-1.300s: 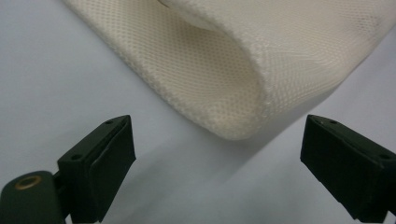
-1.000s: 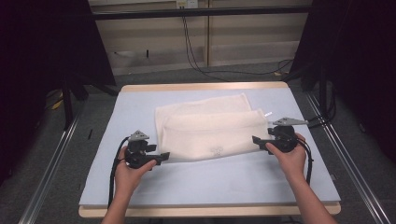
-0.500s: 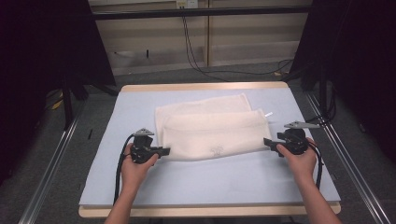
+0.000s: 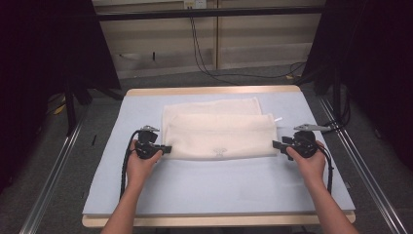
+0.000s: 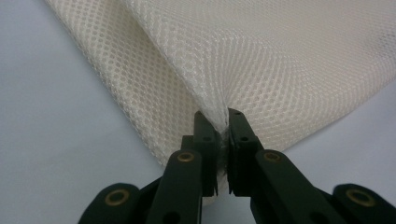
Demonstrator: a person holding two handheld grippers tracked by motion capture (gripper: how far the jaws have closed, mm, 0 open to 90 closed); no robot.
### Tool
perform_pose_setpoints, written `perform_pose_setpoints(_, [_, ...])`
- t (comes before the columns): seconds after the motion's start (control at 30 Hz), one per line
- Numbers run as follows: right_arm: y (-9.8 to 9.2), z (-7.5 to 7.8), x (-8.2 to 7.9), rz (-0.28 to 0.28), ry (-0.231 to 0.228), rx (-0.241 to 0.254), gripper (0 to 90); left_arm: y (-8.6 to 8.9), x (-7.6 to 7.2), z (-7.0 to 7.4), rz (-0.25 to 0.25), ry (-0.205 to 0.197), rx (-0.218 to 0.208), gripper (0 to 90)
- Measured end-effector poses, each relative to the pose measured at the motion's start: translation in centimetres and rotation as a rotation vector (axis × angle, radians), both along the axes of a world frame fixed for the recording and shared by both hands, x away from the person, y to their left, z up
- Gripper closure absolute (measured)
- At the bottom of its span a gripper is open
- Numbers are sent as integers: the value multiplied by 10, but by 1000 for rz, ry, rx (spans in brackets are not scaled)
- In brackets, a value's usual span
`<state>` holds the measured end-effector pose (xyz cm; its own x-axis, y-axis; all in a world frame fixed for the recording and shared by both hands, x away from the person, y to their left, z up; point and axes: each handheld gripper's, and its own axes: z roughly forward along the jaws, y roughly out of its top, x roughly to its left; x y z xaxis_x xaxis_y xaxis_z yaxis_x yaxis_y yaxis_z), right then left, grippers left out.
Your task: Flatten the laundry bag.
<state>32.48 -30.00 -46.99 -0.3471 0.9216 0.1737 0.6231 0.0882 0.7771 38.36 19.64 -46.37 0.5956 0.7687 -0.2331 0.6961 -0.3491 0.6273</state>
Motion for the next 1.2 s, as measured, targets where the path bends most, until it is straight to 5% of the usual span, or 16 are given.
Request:
perform_pose_setpoints(0.1, [-4, 6, 7, -28, -14, 42, 472, 1, 4, 3, 7, 11, -22, 788])
perform_pose_setpoints(0.13, [-3, 8, 10, -24, -13, 39, 468, 1, 5, 4, 7, 14, -19, 663])
perform_pose_setpoints(0.33, [6, 8, 26, -33, 12, 63, 467, -4, 22, 8, 34, 23, -68, 573])
perform_pose_setpoints(0.47, [11, 7, 32, -16, 18, 72, 578, -6, 34, 6, 80, 25, -107, 548])
perform_pose_setpoints(0.6, [8, 10, 30, -4, 7, 85, 700, -6, 42, 5, 91, 19, -96, 586])
perform_pose_setpoints(0.63, [7, 11, 29, 0, 11, 95, 732, -6, 43, 5, 88, 14, -124, 621])
perform_pose_setpoints(0.77, [3, 14, 25, 35, -1, 116, 859, -9, 40, 8, 73, 12, -122, 813])
perform_pose_setpoints(1.0, [1, 18, 16, 65, -12, 104, 884, -10, 18, 20, 6, -17, -57, 842])
perform_pose_setpoints(1.2, [-2, 18, 1, 67, -15, 75, 896, 2, 0, 9, 17, -14, -71, 850])
